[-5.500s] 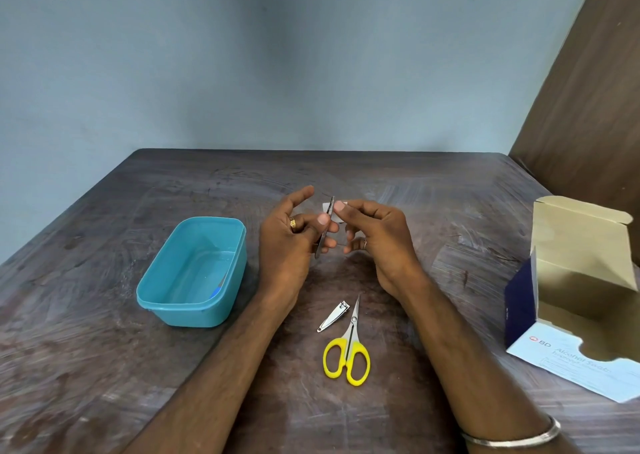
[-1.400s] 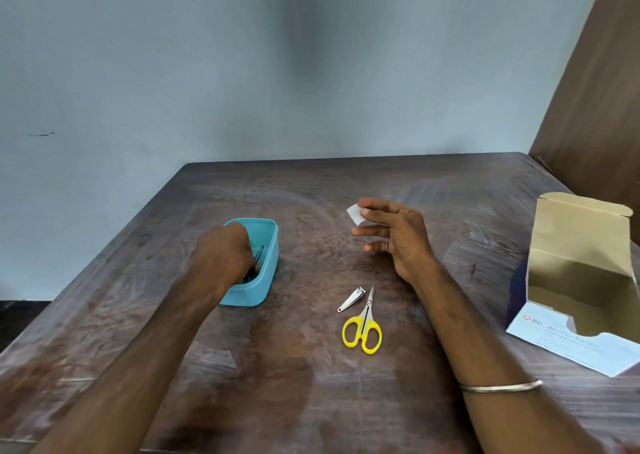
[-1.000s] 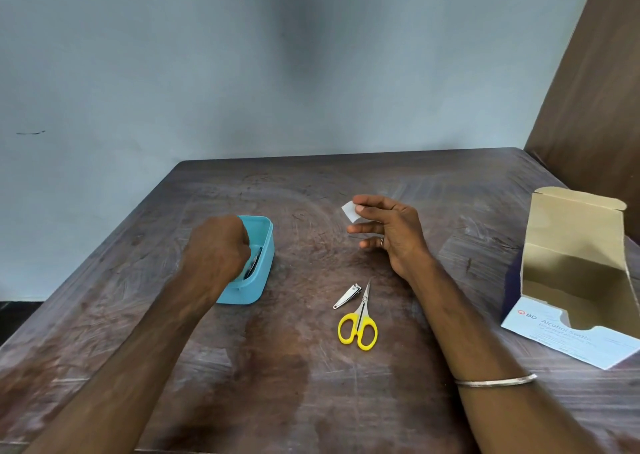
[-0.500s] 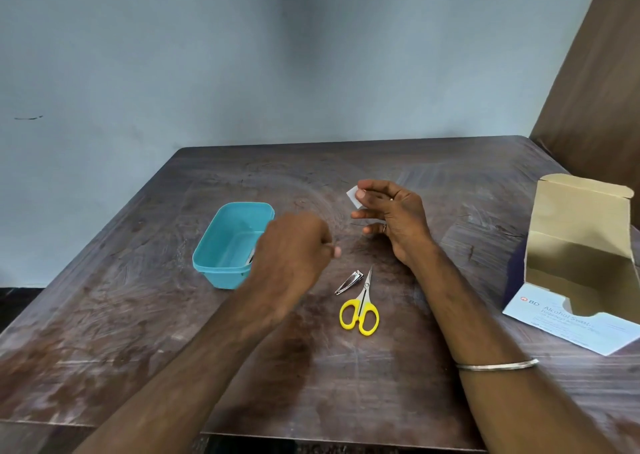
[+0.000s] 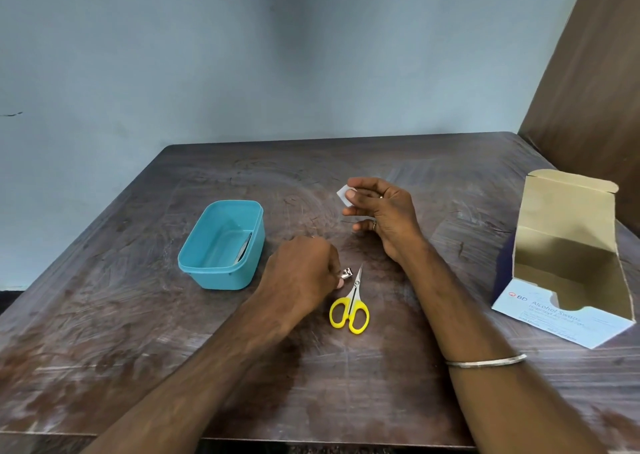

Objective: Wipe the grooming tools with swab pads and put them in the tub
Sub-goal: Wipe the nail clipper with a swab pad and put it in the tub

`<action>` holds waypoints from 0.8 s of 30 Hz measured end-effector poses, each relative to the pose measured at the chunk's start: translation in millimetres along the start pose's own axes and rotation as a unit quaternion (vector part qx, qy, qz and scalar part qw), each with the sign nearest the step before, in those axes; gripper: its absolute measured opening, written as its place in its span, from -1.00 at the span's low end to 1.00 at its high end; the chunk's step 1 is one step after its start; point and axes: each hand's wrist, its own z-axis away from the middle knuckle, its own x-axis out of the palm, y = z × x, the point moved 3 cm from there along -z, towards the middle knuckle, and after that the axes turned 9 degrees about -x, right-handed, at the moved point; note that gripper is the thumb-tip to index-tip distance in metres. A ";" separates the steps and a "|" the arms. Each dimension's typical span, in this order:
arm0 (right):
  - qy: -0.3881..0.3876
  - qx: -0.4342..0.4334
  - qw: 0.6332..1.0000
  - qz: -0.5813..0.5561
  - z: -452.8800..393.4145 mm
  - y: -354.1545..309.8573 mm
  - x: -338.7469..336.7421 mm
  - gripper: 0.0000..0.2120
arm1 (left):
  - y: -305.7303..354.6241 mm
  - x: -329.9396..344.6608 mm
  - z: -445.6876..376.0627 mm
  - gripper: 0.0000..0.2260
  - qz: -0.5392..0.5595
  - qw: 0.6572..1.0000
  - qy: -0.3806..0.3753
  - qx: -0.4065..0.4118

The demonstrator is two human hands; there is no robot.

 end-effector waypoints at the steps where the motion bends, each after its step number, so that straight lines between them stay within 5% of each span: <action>1: -0.002 -0.003 1.000 -0.006 -0.2 -0.3 0.4 -0.75 | -0.9 -1.3 -1.1 -0.90 0.012 1.000 0.007 0.000; 7: -0.011 -0.002 1.000 -0.008 0.1 0.1 2.1 -0.83 | -8.9 -12.2 -20.3 -0.93 0.129 0.987 0.090 0.000; 14: -0.066 0.027 0.997 -0.017 -1.0 1.6 6.8 -0.94 | -14.9 -18.3 -51.6 -0.91 0.318 0.936 0.151 -0.026; 24: -0.087 0.021 0.996 -0.011 -2.0 3.4 7.7 -0.93 | -18.9 12.0 -70.3 -0.87 0.664 0.742 0.063 -0.066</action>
